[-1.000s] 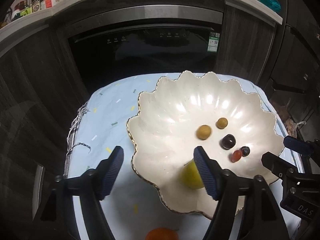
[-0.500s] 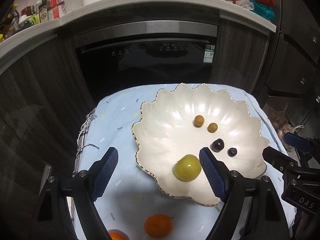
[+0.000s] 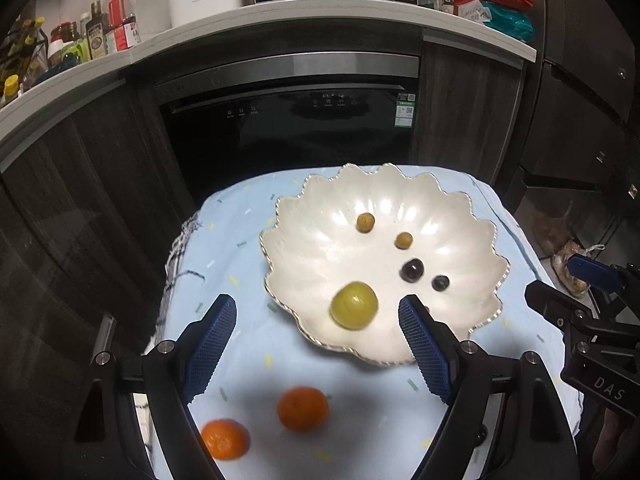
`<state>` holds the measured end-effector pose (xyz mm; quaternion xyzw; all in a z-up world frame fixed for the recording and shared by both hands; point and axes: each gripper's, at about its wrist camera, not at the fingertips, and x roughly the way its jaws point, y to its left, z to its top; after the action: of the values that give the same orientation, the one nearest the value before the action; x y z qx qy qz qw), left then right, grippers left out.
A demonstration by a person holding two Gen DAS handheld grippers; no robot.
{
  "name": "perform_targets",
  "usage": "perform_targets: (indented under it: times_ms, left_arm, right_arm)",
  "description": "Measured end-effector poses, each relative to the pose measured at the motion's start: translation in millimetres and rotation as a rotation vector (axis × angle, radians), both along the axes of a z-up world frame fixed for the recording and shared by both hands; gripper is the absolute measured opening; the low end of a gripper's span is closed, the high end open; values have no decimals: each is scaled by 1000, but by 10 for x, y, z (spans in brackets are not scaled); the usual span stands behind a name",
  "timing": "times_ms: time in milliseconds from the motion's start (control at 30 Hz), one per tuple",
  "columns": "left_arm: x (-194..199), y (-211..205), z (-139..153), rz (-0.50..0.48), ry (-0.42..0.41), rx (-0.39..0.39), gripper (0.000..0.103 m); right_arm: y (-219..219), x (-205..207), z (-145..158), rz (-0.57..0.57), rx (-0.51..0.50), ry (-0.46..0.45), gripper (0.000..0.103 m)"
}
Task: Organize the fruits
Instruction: 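Withdraw both open tools from the bowl toward an orange and a red fruit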
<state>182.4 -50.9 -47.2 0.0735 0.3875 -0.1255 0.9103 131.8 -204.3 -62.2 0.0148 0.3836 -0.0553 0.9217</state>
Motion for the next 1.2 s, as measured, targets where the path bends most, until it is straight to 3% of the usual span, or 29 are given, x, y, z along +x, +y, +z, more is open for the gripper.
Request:
perform_targets:
  times_ms: [1200]
  left_arm:
    - [-977, -505, -481, -42, 57, -3, 83]
  right_arm:
    - [-473, -662, -425, 56, -8, 45, 67]
